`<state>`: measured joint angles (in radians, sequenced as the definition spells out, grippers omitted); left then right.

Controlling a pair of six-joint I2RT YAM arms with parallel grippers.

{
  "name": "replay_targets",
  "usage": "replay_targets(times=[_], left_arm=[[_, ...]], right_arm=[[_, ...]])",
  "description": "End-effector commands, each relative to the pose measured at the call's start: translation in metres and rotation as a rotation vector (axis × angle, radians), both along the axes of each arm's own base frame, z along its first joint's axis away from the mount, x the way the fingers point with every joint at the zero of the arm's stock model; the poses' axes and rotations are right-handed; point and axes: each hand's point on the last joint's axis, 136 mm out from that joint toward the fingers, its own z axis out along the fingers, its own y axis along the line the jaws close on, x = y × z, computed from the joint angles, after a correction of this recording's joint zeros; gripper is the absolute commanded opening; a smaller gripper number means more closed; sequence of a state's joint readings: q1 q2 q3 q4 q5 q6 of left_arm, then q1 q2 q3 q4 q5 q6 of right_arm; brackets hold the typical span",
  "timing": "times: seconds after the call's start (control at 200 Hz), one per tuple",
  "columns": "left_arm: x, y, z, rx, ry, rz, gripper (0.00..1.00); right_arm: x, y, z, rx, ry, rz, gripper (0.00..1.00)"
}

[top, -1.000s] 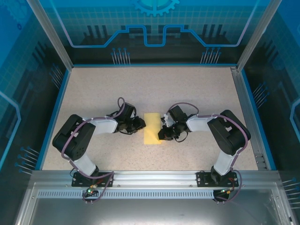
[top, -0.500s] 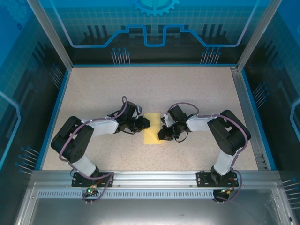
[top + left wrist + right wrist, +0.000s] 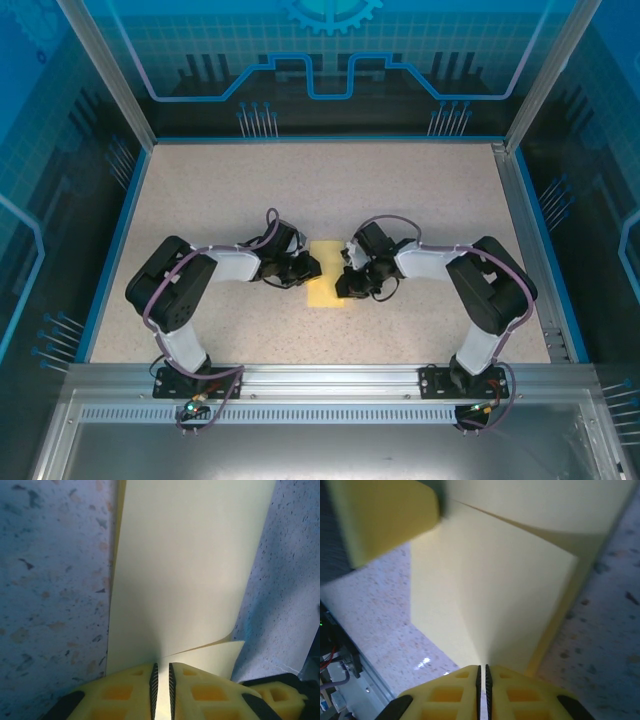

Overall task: Fold a paper plane with a square sheet of paper (pick it up from the middle)
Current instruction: Fold the triangle a second time at the center of the table.

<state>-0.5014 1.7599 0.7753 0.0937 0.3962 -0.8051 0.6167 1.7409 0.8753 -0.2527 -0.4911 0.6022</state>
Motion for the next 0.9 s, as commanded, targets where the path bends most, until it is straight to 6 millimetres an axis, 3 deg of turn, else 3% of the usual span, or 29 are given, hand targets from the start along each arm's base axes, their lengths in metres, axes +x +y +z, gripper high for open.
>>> replay_targets(times=[0.0,0.165,0.41,0.895], left_arm=[[-0.010,0.011,-0.021,0.084,0.049,-0.006,0.18],[-0.010,0.011,-0.019,0.086,0.047,-0.009,0.18],[-0.009,0.011,-0.017,0.084,0.046,-0.008,0.18],[-0.009,0.010,-0.019,0.082,0.050,-0.008,0.18]], right_arm=[[0.007,0.016,0.023,0.017,-0.044,0.033,0.14],[0.014,0.032,0.022,0.027,-0.046,0.051,0.14],[0.018,0.044,0.003,0.004,-0.016,0.059,0.13],[0.000,0.017,-0.046,-0.125,0.059,0.033,0.13]])
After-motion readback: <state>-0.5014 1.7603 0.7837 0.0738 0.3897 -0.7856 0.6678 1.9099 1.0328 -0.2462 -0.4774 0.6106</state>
